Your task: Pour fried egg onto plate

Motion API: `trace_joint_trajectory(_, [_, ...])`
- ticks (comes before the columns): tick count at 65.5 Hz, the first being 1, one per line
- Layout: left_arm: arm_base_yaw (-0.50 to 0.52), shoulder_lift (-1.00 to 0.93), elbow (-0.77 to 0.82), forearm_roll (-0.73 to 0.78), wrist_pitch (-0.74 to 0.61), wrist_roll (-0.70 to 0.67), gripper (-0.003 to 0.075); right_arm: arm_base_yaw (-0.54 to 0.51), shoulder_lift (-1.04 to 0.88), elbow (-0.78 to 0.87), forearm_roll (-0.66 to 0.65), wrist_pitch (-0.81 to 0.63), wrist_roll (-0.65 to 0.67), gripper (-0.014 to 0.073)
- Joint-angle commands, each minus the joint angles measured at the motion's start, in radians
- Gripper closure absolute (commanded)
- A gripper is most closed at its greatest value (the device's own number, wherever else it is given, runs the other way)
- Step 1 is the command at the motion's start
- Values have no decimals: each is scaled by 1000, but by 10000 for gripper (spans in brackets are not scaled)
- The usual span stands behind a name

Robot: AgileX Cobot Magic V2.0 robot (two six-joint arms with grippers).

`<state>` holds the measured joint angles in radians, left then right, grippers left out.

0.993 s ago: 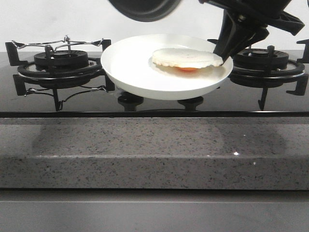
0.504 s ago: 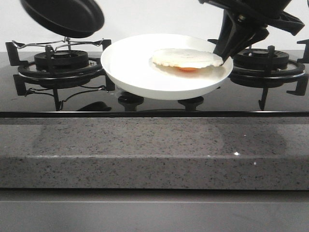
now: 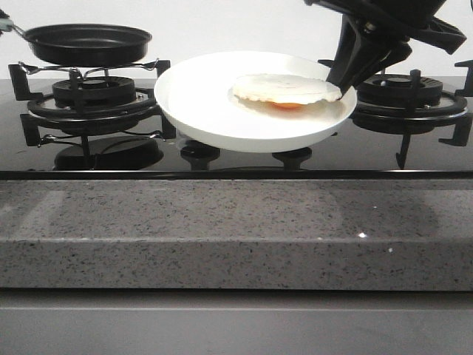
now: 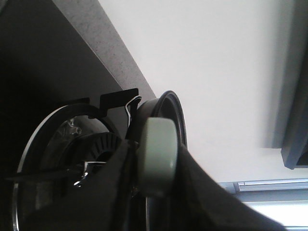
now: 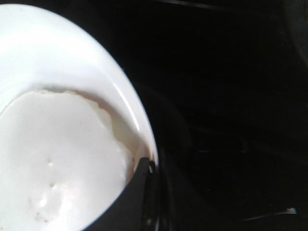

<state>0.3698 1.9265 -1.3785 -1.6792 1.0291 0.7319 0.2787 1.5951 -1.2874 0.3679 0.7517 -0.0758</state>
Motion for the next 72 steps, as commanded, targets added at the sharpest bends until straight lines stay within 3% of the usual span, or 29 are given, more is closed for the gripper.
trace_joint_trajectory(1, [5, -48, -38, -99, 60, -36, 739, 0, -36, -23, 13, -45, -11, 652])
trace_joint_trajectory(12, [5, -48, -38, -63, 13, -62, 734, 0, -36, -23, 13, -45, -11, 652])
trace_joint_trajectory(17, [5, -48, -38, -56, 8, -62, 698, 0, -36, -23, 13, -45, -11, 652])
trace_joint_trajectory(47, [5, -48, -38, -49, 30, -56, 217, 0, -36, -23, 13, -45, -11, 652])
trace_joint_trajectory(72, [98, -50, -38, 17, 109, -54, 201, 0, -36, -23, 13, -45, -11, 652])
